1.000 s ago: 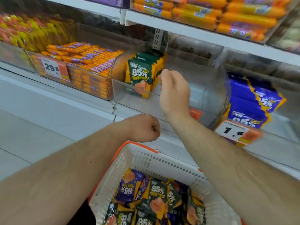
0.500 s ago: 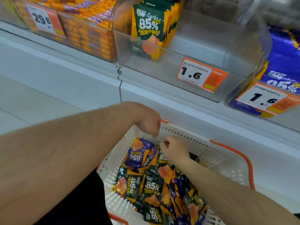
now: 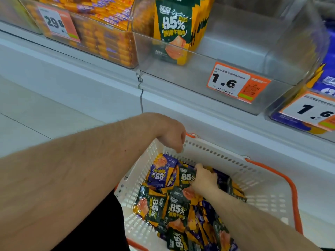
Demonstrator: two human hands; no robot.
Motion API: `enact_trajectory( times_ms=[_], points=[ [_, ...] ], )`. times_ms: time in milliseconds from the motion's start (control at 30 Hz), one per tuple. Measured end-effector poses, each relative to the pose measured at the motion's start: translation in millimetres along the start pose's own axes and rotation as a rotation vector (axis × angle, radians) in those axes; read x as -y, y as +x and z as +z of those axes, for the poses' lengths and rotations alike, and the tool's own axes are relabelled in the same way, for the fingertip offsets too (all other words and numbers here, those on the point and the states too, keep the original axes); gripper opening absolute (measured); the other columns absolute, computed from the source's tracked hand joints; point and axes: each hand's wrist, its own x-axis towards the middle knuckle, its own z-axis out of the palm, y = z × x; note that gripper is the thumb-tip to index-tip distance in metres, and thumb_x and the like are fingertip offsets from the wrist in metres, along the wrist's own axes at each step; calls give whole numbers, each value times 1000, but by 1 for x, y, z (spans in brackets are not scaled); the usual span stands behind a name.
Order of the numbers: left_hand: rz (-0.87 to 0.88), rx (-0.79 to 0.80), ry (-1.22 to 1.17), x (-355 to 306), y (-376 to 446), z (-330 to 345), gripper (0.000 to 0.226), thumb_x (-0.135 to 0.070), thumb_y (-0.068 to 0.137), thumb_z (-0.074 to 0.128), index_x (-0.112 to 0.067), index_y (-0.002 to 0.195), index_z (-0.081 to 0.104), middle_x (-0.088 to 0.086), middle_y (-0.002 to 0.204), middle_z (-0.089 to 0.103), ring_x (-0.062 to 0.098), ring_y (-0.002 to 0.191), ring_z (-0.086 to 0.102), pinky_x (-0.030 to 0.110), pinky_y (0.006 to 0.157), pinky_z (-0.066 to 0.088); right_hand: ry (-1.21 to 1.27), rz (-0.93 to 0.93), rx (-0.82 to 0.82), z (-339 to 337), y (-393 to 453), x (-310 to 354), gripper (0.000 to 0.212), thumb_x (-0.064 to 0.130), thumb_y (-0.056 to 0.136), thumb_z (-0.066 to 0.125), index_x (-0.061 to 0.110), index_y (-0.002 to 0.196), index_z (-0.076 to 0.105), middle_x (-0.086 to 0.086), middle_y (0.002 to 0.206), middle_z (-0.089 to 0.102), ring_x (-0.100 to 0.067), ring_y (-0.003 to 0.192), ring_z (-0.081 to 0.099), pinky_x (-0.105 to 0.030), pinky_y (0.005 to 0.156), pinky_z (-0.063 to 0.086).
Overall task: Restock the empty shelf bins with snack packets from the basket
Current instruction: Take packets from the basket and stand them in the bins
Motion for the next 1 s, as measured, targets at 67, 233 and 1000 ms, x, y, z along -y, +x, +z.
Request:
enact_trajectory(
  times_ms=[67,233,1000],
  points=[
    [2,-23,-43,3,-2,-3,49,-37,94,60,-20,138,49,-3,137,53,18,121,51,35,103,40,196,-46,72,-18,-5,6,29,17,83,73,23,103,53,-2,105,64,-22,90,64,-42,76,57],
    [-11,-204,-175,12,-14,-18,59,-35,90,67,-17,141,45,-1,140,50,19,121,51,30,95,42,350,-287,-25,-98,-31,34,21,21,83,73,29,90,56,4,84,66,-12,70,65,-27,59,50],
    [4,-1114,-1652,48,-70,-77,34,-44,101,38,-17,97,59,-2,93,67,18,81,62,28,60,41,536,-655,-825,-339,-113,123,39,22,89,69,38,55,59,25,45,56,5,51,55,-20,60,43]
  ],
)
